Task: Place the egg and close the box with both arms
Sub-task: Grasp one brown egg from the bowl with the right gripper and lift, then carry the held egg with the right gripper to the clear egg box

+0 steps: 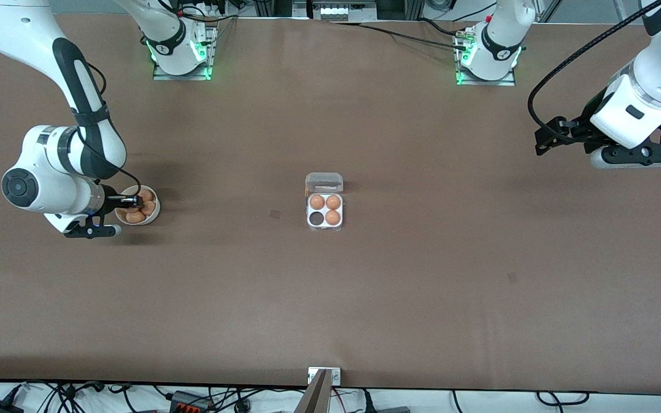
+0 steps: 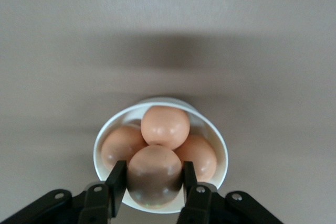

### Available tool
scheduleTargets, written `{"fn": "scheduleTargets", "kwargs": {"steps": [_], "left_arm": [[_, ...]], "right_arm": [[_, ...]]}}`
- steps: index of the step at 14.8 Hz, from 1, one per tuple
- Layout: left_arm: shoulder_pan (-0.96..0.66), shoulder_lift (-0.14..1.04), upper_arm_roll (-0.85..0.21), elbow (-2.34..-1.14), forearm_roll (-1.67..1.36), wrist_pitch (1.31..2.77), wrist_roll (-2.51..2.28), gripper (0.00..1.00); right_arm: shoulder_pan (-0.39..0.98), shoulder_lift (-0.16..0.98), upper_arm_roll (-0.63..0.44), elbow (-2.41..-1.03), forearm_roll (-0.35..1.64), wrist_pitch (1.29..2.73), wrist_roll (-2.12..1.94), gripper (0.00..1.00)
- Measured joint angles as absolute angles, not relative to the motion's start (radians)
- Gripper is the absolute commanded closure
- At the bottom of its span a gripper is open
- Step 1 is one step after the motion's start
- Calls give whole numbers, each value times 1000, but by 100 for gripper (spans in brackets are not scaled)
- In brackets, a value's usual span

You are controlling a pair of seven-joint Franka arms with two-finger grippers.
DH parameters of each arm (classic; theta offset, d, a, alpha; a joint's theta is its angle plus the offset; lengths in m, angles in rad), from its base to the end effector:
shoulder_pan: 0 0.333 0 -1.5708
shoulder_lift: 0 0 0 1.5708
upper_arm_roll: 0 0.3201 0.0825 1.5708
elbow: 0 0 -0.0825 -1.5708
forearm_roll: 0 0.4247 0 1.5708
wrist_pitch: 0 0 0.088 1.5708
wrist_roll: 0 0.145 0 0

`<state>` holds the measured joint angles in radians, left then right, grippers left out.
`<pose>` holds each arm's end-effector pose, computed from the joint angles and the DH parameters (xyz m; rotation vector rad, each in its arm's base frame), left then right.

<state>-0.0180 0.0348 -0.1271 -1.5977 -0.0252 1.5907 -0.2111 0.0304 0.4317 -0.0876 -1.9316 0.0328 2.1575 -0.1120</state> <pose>0.5976 -0.0899 0.5579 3.1173 0.1045 -0.0719 0.6216 -0.0336 0.1857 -3.1194 -0.0594 0.3195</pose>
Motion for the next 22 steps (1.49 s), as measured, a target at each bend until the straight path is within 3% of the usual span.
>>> {"fn": "scheduleTargets", "kwargs": {"steps": [5,8,14,19,22], "left_arm": [[-18,35,-127,-1598,-25,1591,-211,0],[-18,35,-127,-1598,-25,1591,-211,0],[-18,35,-127,-1598,-25,1591,-211,0],[-18,35,-127,-1598,-25,1591,-211,0],[-18,35,-127,-1598,-25,1591,-211,0]], "right_arm": [[114,363,-82,-1755,33,1986,-83,71],[231,339,-79,-1688,33,1980,34,71],[497,386,-75,-1676,-72,2171,540,72],[632,475,-77,-1665,-149,2380,823,73],[686,552,-76,-1601,-261,2420,971,73]]}}
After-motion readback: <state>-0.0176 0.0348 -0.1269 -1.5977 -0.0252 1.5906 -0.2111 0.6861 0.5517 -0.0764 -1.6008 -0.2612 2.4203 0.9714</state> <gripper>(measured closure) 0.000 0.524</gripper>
